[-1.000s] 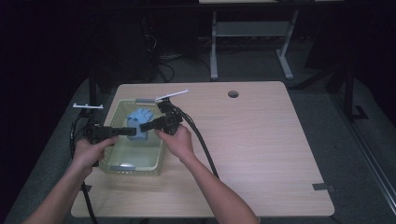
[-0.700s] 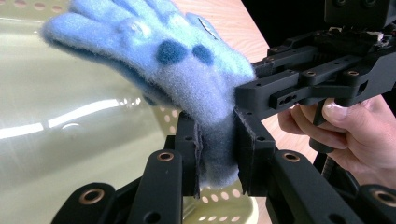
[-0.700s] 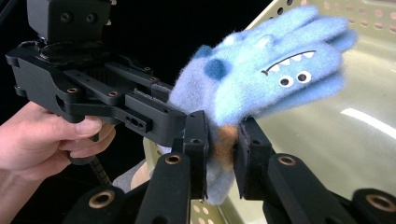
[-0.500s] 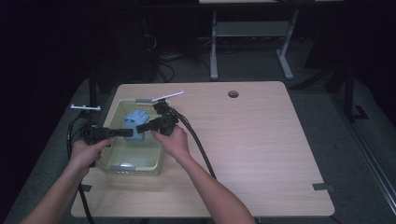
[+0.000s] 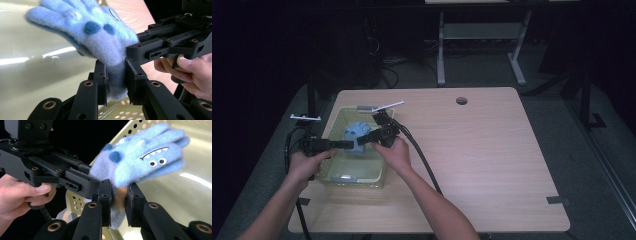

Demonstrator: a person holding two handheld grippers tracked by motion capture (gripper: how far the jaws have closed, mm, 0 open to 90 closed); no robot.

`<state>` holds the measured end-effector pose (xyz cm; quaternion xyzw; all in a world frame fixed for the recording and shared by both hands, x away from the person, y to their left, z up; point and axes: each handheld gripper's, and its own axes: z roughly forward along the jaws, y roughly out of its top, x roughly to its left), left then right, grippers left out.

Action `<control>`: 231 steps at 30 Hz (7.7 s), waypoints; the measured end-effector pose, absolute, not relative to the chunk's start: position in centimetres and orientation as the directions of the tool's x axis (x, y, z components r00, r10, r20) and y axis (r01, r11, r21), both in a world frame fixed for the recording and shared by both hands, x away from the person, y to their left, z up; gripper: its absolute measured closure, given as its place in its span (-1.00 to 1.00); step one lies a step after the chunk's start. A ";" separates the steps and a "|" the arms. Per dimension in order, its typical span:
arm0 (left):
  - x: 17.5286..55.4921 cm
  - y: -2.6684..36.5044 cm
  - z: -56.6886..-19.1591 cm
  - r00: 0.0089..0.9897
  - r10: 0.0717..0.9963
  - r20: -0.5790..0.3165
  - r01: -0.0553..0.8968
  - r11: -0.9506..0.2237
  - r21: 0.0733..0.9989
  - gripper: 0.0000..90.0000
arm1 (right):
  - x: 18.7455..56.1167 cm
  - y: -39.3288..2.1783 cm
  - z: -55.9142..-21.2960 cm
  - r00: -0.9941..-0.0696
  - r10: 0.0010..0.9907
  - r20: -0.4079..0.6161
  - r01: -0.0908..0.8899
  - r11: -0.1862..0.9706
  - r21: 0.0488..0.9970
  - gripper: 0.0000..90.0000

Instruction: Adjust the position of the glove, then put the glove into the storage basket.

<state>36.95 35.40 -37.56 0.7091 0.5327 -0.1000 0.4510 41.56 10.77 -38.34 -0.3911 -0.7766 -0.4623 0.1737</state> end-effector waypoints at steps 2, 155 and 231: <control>37.1 35.4 -37.8 0.409 0.674 -0.615 0.848 -0.032 0.529 0.62 | 41.7 10.8 -38.7 -0.634 0.447 0.631 0.769 0.272 0.579 0.70; 37.8 26.3 -35.3 0.543 0.731 -0.414 0.753 -0.205 0.626 -0.29 | 40.7 -5.0 -36.5 -0.569 0.551 0.611 0.778 0.120 0.616 0.01; 35.4 12.6 -38.2 0.696 0.548 -0.463 0.688 -0.325 0.649 -0.43 | 35.4 -25.3 -41.8 -0.328 0.662 0.674 0.816 -0.160 0.555 -0.22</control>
